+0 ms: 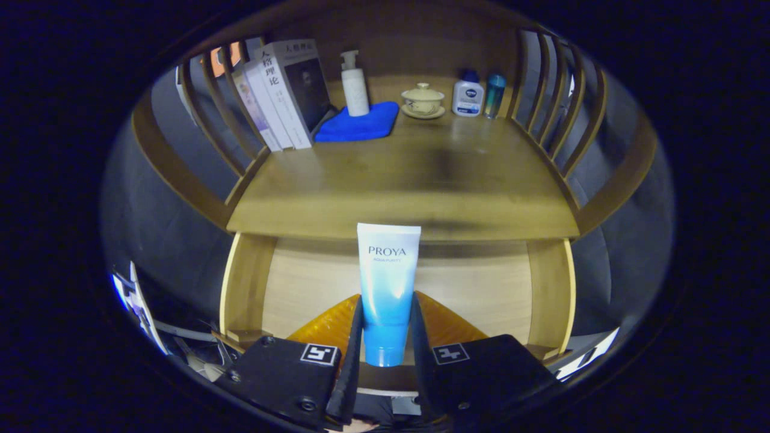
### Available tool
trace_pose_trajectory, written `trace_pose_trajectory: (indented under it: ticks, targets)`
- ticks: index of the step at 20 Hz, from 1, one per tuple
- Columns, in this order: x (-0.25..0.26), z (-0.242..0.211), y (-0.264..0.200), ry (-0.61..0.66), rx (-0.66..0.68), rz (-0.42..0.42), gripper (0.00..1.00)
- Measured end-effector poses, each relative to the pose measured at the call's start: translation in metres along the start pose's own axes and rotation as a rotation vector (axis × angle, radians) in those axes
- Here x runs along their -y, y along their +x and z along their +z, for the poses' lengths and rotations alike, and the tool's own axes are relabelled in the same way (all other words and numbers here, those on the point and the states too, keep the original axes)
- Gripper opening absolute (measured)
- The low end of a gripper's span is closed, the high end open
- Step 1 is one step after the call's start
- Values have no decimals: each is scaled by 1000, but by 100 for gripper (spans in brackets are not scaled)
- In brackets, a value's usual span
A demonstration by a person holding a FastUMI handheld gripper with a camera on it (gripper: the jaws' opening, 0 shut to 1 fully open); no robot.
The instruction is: Pull open the drawer, take out the items inside it, and place them on the countertop above the cabinet.
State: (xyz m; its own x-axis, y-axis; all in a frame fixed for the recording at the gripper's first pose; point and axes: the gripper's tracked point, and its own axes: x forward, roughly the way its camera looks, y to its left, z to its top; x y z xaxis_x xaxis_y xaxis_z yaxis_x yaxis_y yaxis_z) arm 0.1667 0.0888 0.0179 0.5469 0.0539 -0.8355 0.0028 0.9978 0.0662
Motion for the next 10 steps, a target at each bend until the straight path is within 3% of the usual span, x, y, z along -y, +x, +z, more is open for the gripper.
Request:
trace_pose_trajectory:
  ticks: [10]
  targets:
    - [10,78,35,35,16,-43,44]
